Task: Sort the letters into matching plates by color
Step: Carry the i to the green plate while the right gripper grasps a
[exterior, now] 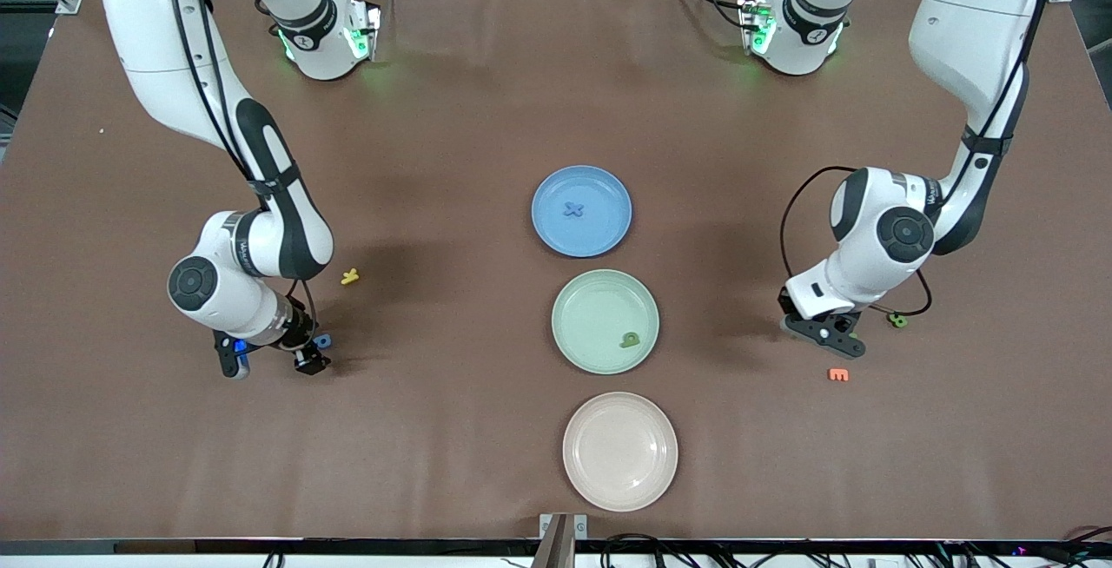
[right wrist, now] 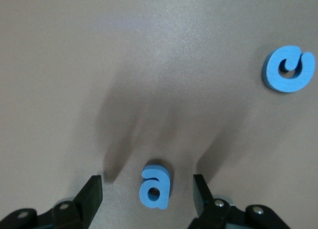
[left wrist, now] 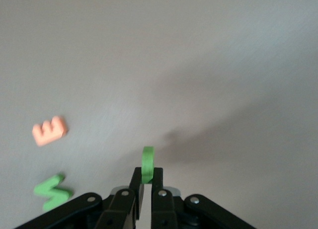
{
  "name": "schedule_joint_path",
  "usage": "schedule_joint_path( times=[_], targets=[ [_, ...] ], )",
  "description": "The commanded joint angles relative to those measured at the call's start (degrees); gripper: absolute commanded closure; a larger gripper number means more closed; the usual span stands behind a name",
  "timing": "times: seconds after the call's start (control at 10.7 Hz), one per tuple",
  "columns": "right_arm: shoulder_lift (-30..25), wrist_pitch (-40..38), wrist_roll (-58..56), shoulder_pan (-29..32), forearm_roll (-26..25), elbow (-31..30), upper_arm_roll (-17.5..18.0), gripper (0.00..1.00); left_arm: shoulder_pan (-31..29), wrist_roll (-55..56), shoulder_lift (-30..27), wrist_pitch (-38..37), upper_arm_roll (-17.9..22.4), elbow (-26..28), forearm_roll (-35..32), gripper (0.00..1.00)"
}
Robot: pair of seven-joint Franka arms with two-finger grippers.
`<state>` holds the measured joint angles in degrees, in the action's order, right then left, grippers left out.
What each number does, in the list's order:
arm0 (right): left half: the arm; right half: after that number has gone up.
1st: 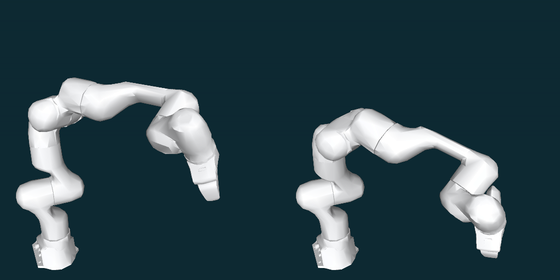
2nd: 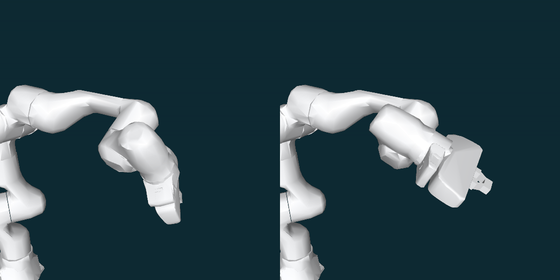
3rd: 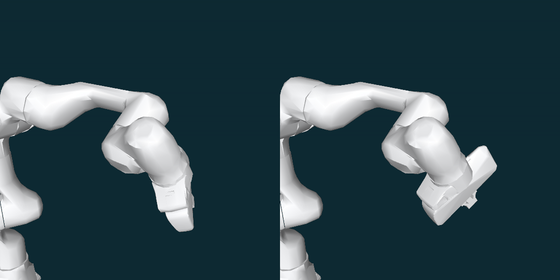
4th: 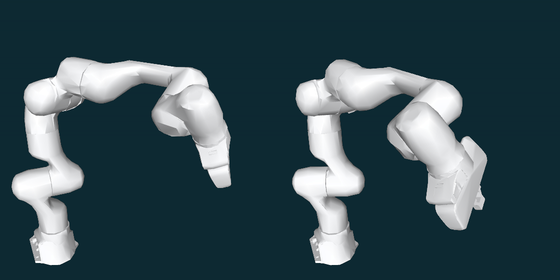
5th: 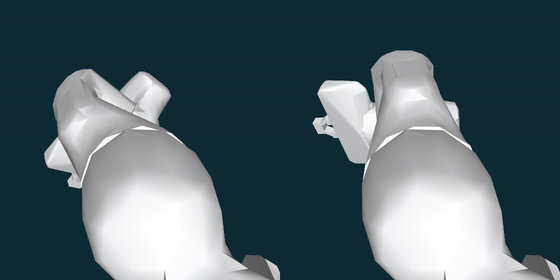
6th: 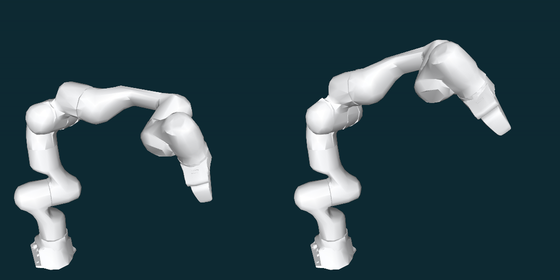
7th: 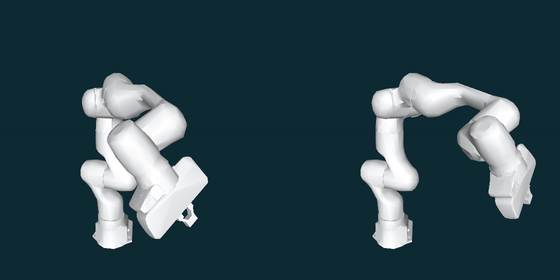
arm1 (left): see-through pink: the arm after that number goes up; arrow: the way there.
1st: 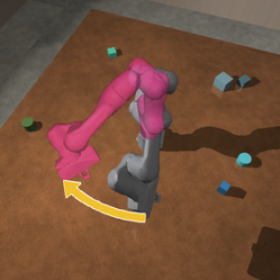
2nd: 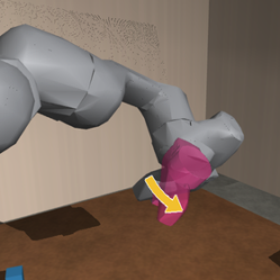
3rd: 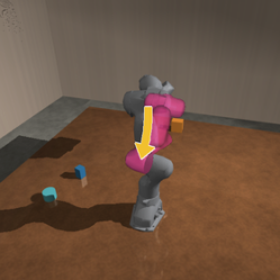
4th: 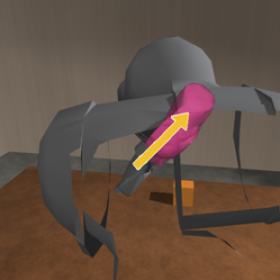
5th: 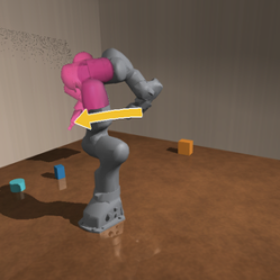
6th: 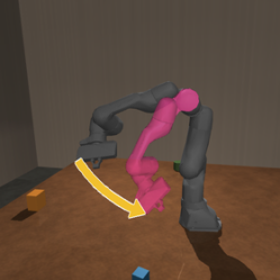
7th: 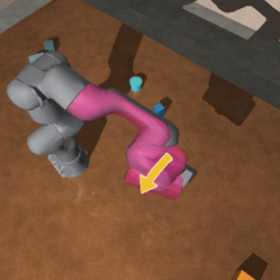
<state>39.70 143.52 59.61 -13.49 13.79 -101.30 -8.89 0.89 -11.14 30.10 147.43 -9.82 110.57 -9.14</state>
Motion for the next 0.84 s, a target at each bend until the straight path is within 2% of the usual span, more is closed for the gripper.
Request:
schedule_joint_path(
  times=[0.0,0.19,0.47,0.56,0.75],
  targets=[
    [0.0,0.7,-2.1,0.0,0.8,-0.3,0.3,0.53,4.4,6.0,1.7,-3.3,-2.7,-7.1,3.8,1.0],
    [0.3,1.8,-2.2,0.0,0.8,-0.6,0.3,0.62,10.1,11.7,2.5,-4.3,-2.6,-9.9,5.8,1.0],
    [0.5,3.0,-3.1,-0.3,0.7,-1.1,0.4,0.77,20.3,29.4,5.4,-4.4,-2.0,-13.6,5.1,1.0],
    [0.5,2.7,-5.7,-0.4,0.3,-1.3,0.4,0.84,22.0,32.6,7.1,-4.4,-1.9,-15.5,5.0,1.0],
    [0.3,1.3,-21.0,-1.1,-0.3,-1.4,0.4,0.92,25.2,38.0,10.1,-4.4,-1.8,-19.2,5.0,1.0]
  ],
)
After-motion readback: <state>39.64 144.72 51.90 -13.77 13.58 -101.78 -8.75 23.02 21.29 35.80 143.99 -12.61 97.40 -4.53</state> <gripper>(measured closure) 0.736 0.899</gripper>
